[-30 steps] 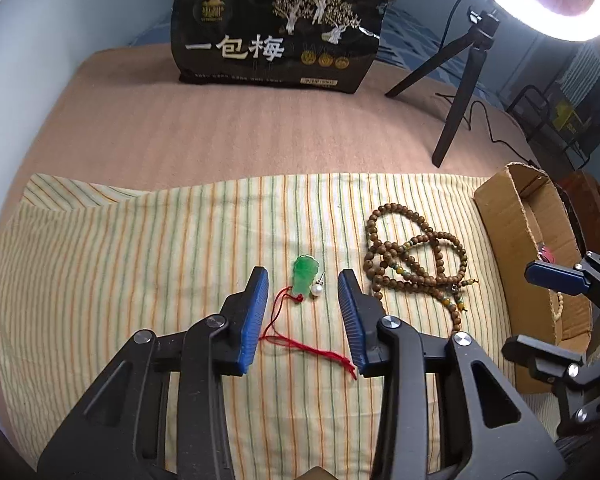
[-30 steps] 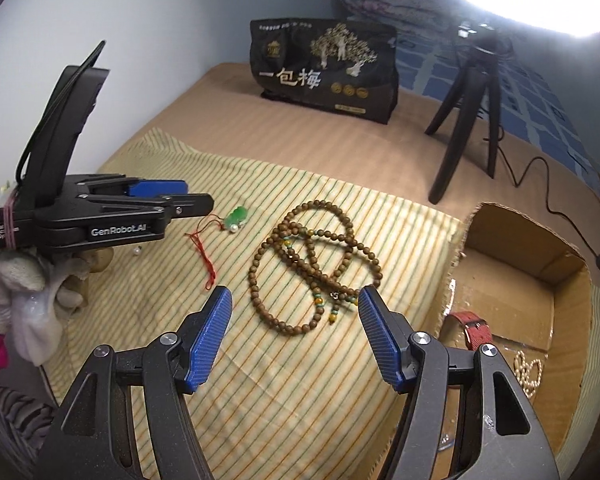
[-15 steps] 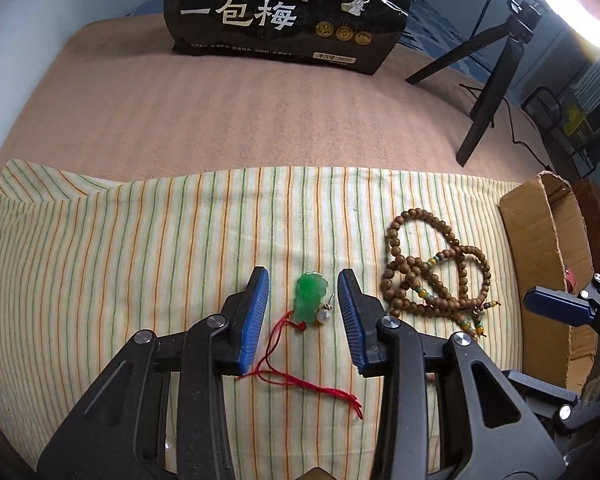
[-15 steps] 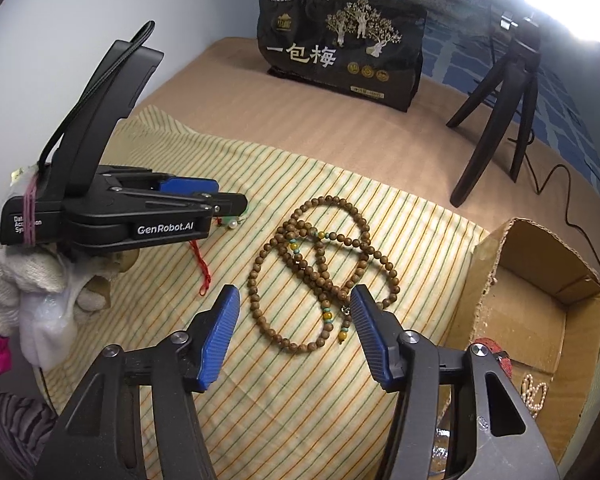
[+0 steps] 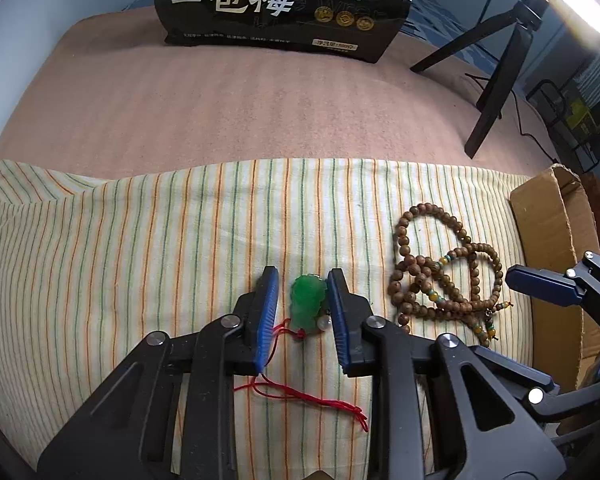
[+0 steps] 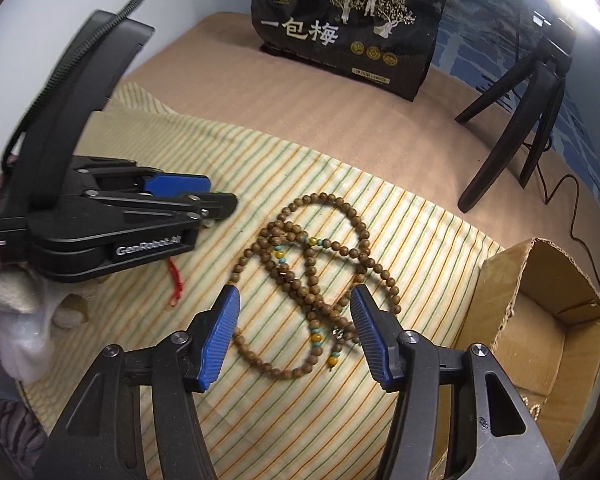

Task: Organize jewelry
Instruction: 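Close the left gripper on the green jade pendant while the right gripper closes on the brown beads, then lift and carry the green pendant and brown bead strand in both grippers over the box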

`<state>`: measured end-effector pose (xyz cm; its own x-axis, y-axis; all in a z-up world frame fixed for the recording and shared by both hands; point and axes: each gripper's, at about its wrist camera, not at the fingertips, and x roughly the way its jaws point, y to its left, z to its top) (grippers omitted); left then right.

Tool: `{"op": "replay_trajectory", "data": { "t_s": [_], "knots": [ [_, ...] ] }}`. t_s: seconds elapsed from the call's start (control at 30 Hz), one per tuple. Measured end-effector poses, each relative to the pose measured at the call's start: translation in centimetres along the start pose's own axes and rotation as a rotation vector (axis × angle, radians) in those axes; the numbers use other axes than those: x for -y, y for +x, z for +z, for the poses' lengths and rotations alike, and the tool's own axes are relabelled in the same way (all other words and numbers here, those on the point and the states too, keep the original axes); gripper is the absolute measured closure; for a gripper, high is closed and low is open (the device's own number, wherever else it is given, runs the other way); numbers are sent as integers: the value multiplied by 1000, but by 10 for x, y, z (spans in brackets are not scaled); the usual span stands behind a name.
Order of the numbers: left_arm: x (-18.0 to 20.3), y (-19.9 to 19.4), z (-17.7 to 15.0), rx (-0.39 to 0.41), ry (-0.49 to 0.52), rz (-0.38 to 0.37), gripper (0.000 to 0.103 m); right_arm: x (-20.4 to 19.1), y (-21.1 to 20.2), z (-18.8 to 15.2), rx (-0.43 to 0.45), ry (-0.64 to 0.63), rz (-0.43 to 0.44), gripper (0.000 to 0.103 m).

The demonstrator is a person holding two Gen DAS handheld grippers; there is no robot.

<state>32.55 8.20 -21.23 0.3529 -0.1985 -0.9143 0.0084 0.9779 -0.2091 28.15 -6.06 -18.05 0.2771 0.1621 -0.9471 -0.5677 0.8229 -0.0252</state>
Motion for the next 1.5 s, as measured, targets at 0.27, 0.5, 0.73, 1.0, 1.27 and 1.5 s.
{"op": "replay_trajectory", "data": {
  "t_s": [0.27,0.5,0.73,1.0,1.27,1.5],
  "knots": [
    [-5,0,-3,7,4,4,87,0,13,8,-22,-14,-9,47],
    [-7,-2,-5,10,4,5,87,-2,30,11,-50,-42,-39,47],
    [-8,-3,-6,14,-1,5,87,-4,48,14,-104,-52,-61,46],
    [-9,-4,-7,18,-6,1,87,-3,53,11,-85,-33,-17,79],
    [-9,-11,-9,30,-8,2,87,6,49,8,-50,0,5,92],
    [-10,-30,-9,73,-29,-6,87,18,20,5,17,47,19,92]
  ]
}}
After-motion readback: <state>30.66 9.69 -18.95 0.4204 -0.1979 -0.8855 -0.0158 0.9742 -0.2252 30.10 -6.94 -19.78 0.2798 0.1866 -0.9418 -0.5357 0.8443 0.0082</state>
